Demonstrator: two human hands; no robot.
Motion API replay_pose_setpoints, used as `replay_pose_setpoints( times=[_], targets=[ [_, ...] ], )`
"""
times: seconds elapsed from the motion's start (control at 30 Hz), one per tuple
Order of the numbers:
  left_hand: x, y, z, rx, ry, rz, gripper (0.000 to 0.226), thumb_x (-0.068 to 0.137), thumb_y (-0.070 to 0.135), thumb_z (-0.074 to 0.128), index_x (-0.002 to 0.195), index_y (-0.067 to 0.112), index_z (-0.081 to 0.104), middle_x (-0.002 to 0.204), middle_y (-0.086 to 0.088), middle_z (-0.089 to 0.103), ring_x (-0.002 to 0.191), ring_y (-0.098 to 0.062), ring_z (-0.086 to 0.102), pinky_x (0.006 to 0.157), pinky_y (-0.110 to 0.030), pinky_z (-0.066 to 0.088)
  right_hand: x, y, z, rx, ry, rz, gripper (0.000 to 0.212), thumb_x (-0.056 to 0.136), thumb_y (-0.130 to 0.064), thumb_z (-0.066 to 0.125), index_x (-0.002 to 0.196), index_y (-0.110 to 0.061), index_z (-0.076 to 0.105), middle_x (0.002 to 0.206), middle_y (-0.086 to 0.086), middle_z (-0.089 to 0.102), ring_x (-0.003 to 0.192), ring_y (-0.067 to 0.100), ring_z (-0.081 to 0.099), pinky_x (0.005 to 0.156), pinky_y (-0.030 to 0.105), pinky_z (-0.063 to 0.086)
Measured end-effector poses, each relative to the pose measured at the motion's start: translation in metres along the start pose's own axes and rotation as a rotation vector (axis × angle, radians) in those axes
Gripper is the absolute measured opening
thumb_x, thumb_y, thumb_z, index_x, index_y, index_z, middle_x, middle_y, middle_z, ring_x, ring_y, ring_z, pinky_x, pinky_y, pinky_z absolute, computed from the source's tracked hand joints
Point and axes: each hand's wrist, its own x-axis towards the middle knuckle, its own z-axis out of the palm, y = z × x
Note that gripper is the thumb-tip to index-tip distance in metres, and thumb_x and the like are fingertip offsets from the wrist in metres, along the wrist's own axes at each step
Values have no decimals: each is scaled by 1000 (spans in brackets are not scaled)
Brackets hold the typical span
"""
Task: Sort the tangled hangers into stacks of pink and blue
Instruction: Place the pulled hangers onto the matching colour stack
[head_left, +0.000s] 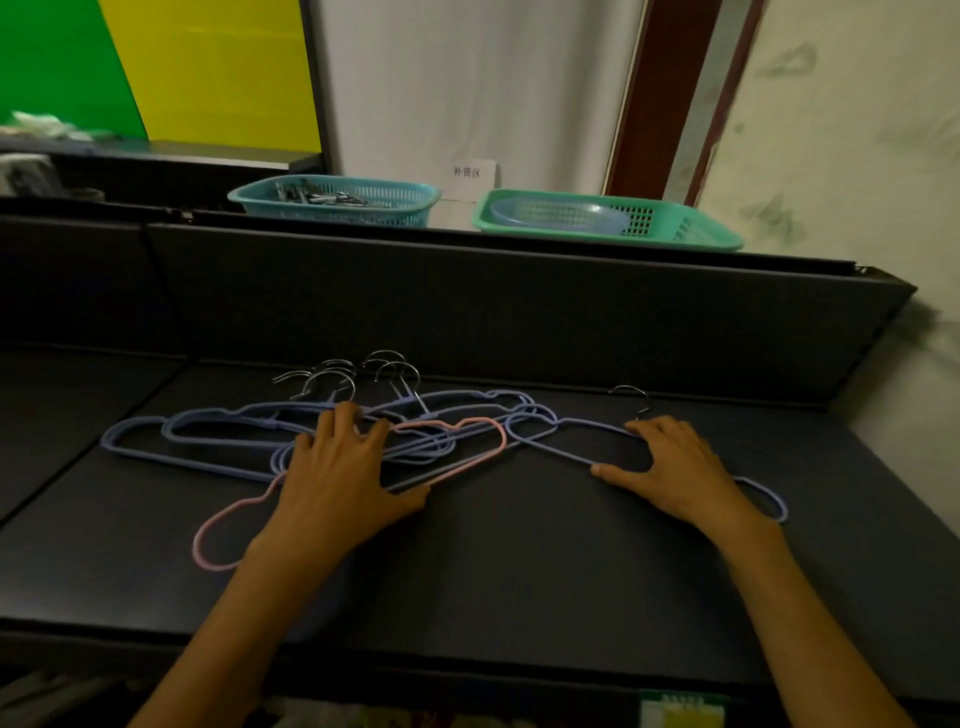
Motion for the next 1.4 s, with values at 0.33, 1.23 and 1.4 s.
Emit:
replay_pose_setpoints(
  times=[0.33, 1.23, 1.4],
  targets=[
    [-4, -4, 1, -93, -14, -51, 92, 71, 76, 53, 144, 28, 26, 145, -9, 20, 133, -27, 26, 109, -42, 27, 0, -5, 5, 115, 58, 14, 92, 62, -68, 68, 137, -21, 42, 132, 3, 37, 123, 21, 37, 103, 38, 38],
    [-43, -39, -6, -29, 191, 62, 101, 61, 84, 36, 145, 29, 29, 143, -4, 35, 130, -25, 32, 108, -44, 24, -43, -19, 2, 186, 374, -202, 86, 60, -58, 77, 133, -23, 46, 130, -1, 38, 119, 22, 43, 95, 36, 42],
    [-67, -60, -10, -10, 225, 12, 96, 59, 81, 36, 136, 25, 46, 133, -6, 49, 121, -29, 45, 100, -47, 35, -52, -44, 7, 219, 377, -305, 90, 55, -67, 69, 130, -22, 49, 126, -3, 40, 116, 21, 45, 94, 36, 44]
  ],
)
